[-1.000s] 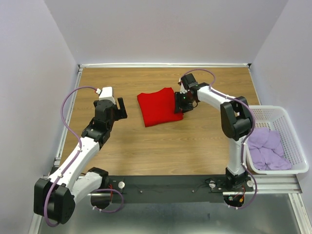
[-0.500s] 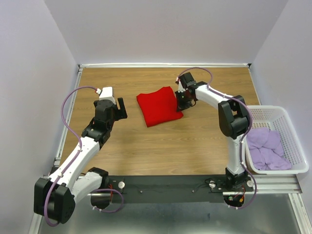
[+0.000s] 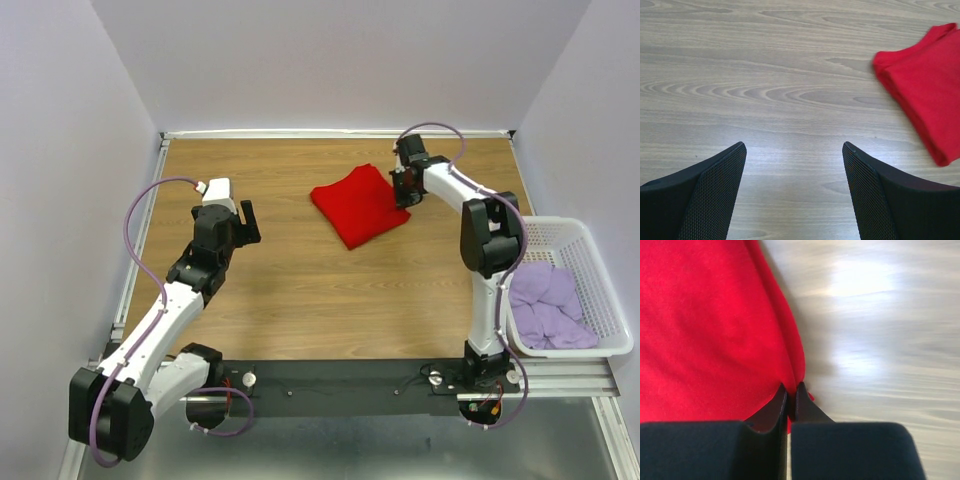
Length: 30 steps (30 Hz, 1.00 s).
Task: Fold and stack the t-shirts
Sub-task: Neatly place the folded tshirt to the corner
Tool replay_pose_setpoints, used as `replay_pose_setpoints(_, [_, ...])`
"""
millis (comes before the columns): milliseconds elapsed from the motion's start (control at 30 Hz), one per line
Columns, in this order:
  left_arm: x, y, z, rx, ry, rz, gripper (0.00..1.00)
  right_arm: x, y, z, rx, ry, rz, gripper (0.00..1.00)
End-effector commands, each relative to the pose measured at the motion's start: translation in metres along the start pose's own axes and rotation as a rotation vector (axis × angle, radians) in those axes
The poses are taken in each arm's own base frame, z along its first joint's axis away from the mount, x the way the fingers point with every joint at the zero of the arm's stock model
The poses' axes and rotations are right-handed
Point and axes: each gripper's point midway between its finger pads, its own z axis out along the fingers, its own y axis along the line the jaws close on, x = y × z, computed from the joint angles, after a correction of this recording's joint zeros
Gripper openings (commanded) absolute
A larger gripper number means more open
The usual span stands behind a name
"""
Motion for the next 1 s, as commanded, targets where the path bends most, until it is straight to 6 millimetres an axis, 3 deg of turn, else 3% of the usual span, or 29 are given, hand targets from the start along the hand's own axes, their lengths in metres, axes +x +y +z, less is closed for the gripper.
replay_pose_setpoints(0, [-0.018, 0.001, -0.005, -0.006, -0.048, -0.01, 0.86, -0.015, -0.078, -0.003, 0.239, -0.02, 0.002, 0.01])
replay_pose_setpoints(33, [-0.018, 0.0, -0.005, -0.005, -0.051, -0.013, 0.86, -0.018, -0.103, -0.006, 0.297, -0.025, 0.022, 0.0])
replay_pose_setpoints(200, [-0.016, 0.002, -0.004, -0.017, -0.043, -0.01, 0.85, -0.029, -0.172, -0.012, 0.471, -0.024, 0.026, 0.0])
replay_pose_setpoints(233, [-0.015, 0.002, -0.003, -0.017, -0.04, -0.009, 0.86, -0.038, -0.192, -0.02, 0.529, -0.042, 0.04, 0.01])
replay_pose_setpoints(333, [-0.012, 0.002, -0.001, -0.017, -0.025, -0.004, 0.85, -0.04, -0.227, -0.019, 0.616, -0.026, 0.047, 0.0])
replay_pose_setpoints(433, [-0.01, -0.002, 0.001, 0.001, -0.014, 0.001, 0.86, -0.046, -0.246, -0.017, 0.671, -0.031, 0.069, 0.01])
replay_pose_setpoints(467, [-0.009, -0.003, 0.001, 0.007, -0.009, 0.001, 0.86, -0.045, -0.272, -0.025, 0.726, -0.036, 0.111, 0.0])
replay_pose_setpoints(533, [-0.008, -0.003, 0.001, 0.008, -0.007, 0.002, 0.86, -0.041, -0.296, -0.026, 0.791, -0.029, 0.152, 0.01])
replay_pose_setpoints(733, [-0.005, -0.006, 0.002, 0.026, 0.002, 0.008, 0.86, -0.047, -0.346, -0.035, 0.951, -0.055, 0.203, 0.01])
replay_pose_setpoints(833, [-0.004, -0.006, 0.002, 0.031, 0.004, 0.008, 0.86, -0.049, -0.362, -0.037, 0.975, -0.072, 0.232, 0.01])
replay_pose_setpoints(967, [0.001, -0.01, 0.001, 0.054, 0.018, 0.008, 0.86, -0.037, -0.377, -0.037, 1.017, -0.056, 0.273, 0.01])
